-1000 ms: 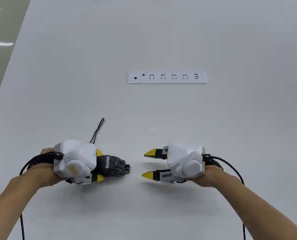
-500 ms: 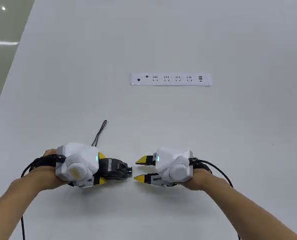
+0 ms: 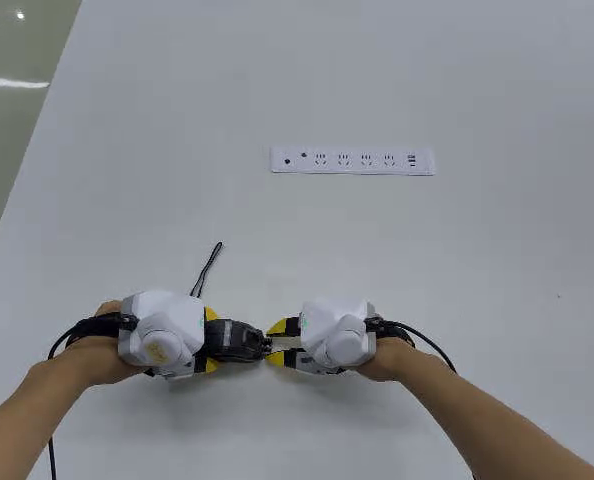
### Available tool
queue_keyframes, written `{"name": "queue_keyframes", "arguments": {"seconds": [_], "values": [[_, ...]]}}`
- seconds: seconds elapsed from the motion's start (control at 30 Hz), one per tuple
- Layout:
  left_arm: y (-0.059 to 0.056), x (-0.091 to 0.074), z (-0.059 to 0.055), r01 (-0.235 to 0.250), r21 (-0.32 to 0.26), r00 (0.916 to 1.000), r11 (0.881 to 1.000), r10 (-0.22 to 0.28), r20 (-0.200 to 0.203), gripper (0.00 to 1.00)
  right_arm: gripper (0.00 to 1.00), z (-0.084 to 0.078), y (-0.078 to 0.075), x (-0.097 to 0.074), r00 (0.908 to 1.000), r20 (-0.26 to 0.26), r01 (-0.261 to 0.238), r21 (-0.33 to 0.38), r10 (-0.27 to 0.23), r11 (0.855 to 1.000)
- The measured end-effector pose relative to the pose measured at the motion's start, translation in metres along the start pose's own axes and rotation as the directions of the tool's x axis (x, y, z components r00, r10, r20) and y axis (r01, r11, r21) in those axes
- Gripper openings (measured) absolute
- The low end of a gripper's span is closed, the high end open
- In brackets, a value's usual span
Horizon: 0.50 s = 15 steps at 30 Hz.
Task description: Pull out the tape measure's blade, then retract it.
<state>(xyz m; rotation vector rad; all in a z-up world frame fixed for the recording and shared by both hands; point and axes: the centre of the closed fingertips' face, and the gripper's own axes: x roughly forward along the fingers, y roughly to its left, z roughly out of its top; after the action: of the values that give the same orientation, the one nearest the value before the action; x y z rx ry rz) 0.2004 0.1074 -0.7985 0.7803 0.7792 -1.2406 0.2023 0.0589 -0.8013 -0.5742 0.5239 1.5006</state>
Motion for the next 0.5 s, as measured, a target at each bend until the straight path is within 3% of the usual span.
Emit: {"name": "queue_keyframes", "arguments": {"seconds": [0.5], "values": [[0.0014,0.0008,-0.0010,-0.008,-0.007,1.0000,1.000,0.008,0.006,0.30,0.12,-0.0069,-0.0012,0.0057,0.9997,-0.019,0.015,0.006,-0.015,1.000]]}}
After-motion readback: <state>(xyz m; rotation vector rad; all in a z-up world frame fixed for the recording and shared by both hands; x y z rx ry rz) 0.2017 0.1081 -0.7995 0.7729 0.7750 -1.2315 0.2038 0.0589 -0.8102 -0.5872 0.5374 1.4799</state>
